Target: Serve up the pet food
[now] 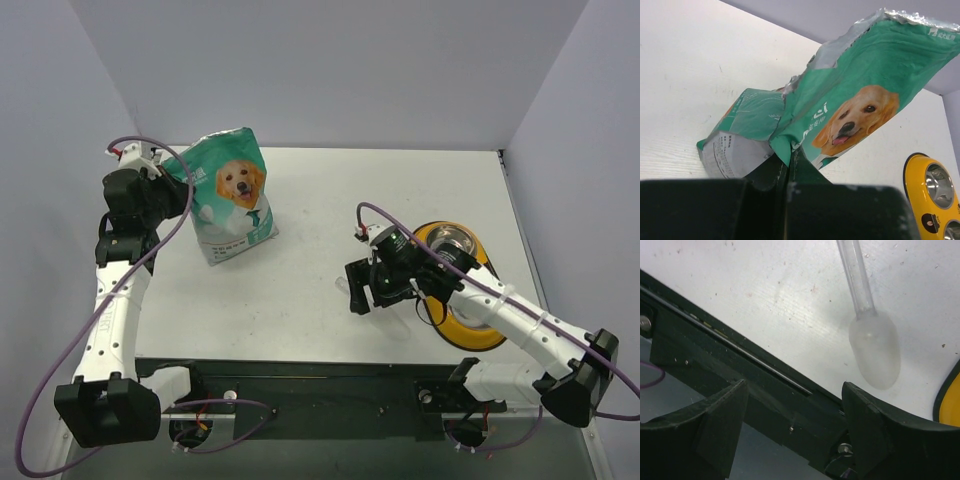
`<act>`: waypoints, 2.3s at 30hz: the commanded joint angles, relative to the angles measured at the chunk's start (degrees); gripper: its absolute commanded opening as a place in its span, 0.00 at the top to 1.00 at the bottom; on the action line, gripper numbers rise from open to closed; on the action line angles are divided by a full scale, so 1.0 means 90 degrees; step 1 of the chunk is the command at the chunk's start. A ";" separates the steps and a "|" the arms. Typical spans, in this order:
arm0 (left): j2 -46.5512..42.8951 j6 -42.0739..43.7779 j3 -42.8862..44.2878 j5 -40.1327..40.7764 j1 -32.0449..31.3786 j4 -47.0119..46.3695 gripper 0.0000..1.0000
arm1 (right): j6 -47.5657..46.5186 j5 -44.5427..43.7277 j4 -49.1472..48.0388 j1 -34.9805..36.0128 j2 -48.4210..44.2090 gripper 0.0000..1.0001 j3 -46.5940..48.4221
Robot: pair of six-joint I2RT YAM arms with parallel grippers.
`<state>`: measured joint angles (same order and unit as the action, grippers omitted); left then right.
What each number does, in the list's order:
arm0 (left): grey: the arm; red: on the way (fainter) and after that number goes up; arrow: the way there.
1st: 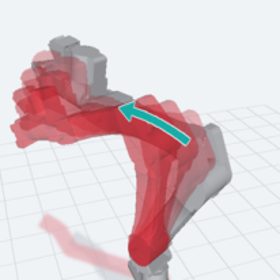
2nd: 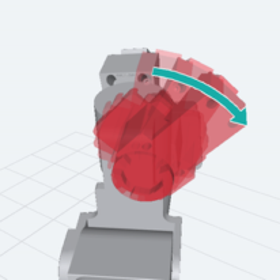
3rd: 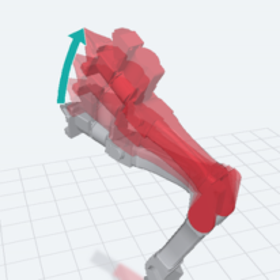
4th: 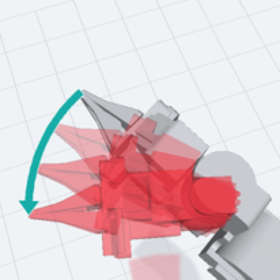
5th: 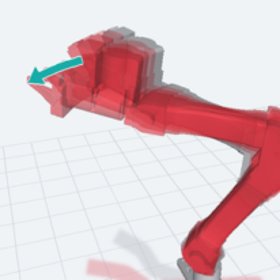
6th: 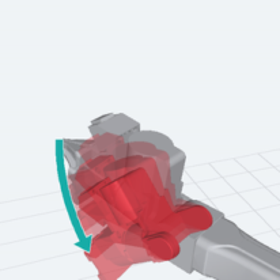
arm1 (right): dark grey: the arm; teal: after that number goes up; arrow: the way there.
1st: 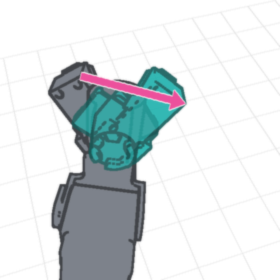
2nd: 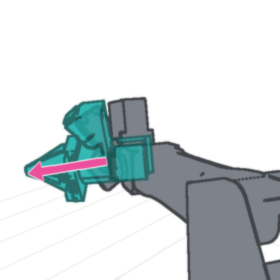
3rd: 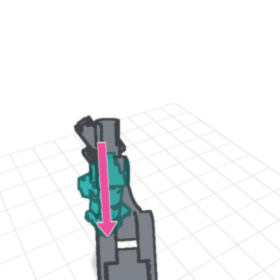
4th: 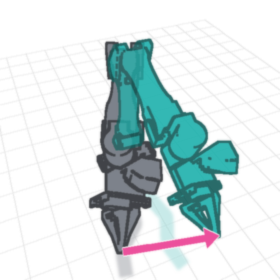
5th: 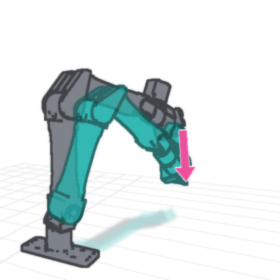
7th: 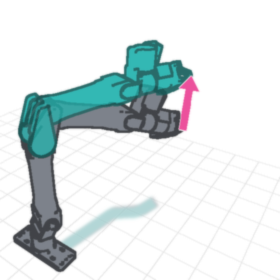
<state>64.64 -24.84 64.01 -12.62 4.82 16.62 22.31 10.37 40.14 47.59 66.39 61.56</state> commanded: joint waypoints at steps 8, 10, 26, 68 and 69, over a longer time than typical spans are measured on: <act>-0.0688 -0.2600 -0.0247 0.0601 -0.0476 0.0321 1.00 | 0.1427 -0.0586 -0.0661 -0.0317 0.1431 0.34 0.1148; -0.0776 -0.2922 -0.0189 0.0854 -0.0896 0.0428 1.00 | 0.1622 -0.0605 -0.0749 -0.0376 0.1617 0.35 0.1353; -0.1235 -0.4623 0.0163 0.1725 -0.2888 0.1444 1.00 | 0.2383 -0.0156 -0.1880 -0.0445 0.3648 0.39 0.3442; 0.0902 -0.1234 0.4890 0.2196 -0.2473 0.4637 0.52 | 0.2922 -0.0079 -0.2126 -0.0239 0.4225 0.64 0.4742; 0.0962 -0.1321 0.4919 0.1807 -0.2314 0.4657 0.53 | 0.2922 -0.0010 -0.2136 -0.0230 0.4215 0.66 0.4732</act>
<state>70.02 -38.04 105.97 14.06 -22.55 57.21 49.28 8.62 19.59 45.21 105.80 103.22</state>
